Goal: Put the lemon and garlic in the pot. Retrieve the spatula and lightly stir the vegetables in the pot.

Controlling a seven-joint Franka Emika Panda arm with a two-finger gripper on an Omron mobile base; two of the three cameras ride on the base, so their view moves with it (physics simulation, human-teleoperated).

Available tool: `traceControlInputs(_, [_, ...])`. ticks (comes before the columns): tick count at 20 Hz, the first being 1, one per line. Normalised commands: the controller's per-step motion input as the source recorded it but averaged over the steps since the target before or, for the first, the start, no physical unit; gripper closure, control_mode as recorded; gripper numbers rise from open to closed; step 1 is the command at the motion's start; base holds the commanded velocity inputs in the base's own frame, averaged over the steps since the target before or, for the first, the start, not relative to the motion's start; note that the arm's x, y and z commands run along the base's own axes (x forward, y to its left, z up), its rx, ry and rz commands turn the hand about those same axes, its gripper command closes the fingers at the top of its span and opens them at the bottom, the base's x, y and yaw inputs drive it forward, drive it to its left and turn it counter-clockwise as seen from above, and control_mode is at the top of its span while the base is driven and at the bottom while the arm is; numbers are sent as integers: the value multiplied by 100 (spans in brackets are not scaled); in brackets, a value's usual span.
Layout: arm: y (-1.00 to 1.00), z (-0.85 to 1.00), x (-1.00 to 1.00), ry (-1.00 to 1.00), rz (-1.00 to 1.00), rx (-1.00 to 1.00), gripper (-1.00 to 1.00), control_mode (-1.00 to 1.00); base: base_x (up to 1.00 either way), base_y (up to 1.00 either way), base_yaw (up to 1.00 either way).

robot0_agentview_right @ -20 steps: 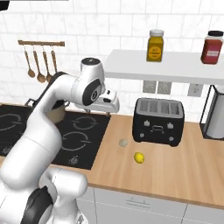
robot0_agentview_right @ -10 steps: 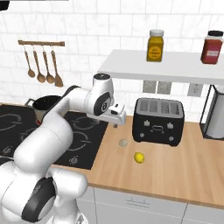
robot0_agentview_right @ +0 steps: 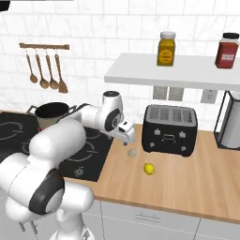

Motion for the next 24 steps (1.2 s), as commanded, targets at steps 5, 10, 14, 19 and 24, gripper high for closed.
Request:
traceControlInputs(5, [-12,-36,25,3,-14,0,-100,-100,0,0,0])
traceControlInputs(10, [-25,-32,18,1,-13,0,-100,-100,0,0,0])
traceControlInputs(14, [-32,-44,4,0,-8,0,-100,-100,0,0,0])
traceControlInputs(19, [-13,-38,23,0,-5,0,-100,-100,0,0,0])
traceControlInputs(24, [0,-11,43,0,0,0,-100,-100,0,0,0])
